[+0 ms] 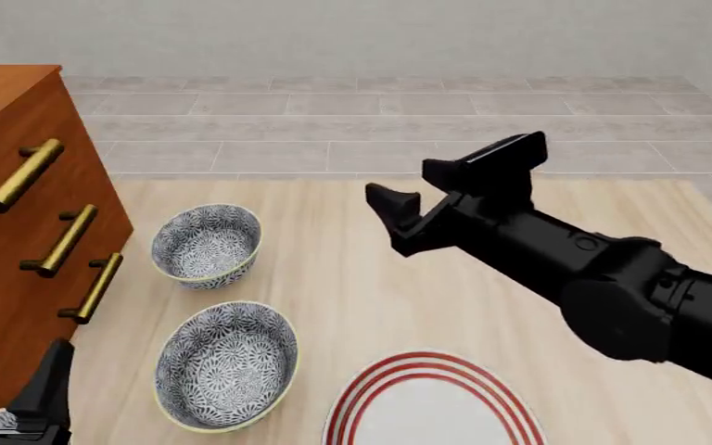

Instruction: Pick up the bowl and put it in the front on the plate.

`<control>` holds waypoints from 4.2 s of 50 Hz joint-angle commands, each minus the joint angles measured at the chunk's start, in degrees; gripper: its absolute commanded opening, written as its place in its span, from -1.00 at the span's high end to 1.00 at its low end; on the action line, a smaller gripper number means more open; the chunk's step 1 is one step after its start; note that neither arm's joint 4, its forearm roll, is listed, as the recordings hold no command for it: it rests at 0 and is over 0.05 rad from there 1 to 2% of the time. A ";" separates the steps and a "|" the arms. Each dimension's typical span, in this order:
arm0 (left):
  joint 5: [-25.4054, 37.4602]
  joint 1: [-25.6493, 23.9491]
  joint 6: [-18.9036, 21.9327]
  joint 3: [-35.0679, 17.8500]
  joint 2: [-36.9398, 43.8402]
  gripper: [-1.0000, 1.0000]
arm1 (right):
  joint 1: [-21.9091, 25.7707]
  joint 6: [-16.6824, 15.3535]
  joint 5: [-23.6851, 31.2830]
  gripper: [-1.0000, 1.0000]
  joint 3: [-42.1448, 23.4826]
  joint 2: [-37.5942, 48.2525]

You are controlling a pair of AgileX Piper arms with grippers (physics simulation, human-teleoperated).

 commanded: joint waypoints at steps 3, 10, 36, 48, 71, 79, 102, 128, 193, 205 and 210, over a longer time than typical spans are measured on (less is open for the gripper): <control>0.00 0.00 0.00 0.00 0.00 -1.00 | 2.61 1.68 3.01 -1.00 -5.34 4.43; 0.00 0.00 0.00 0.00 0.00 -1.00 | 4.02 2.34 4.64 -1.00 -8.60 6.66; 0.00 0.00 0.00 0.00 0.00 -1.00 | 5.94 10.83 8.35 -1.00 -20.95 17.07; 0.00 0.00 0.00 0.00 0.00 -1.00 | 7.48 14.53 11.79 -1.00 -25.81 21.15; 0.00 0.00 0.00 0.00 0.00 -1.00 | 5.49 18.16 19.55 -1.00 -39.50 32.29; 0.00 0.00 0.00 0.00 0.00 -1.00 | 4.94 18.46 21.81 -1.00 -43.00 35.25; 0.00 0.00 0.00 0.00 0.00 -1.00 | 2.33 18.09 27.10 -1.00 -55.02 47.11; 0.00 0.00 0.00 0.00 0.00 -1.00 | 3.06 20.32 25.36 -1.00 -57.86 52.93; 0.00 0.00 0.00 0.00 0.00 -1.00 | 5.20 18.09 31.36 -1.00 -72.44 64.99; 0.00 0.00 0.00 0.00 0.00 -1.00 | 5.62 18.14 31.54 -1.00 -73.38 66.14; 0.00 0.00 0.00 0.00 0.00 -1.00 | 5.85 17.97 31.38 -1.00 -73.27 66.34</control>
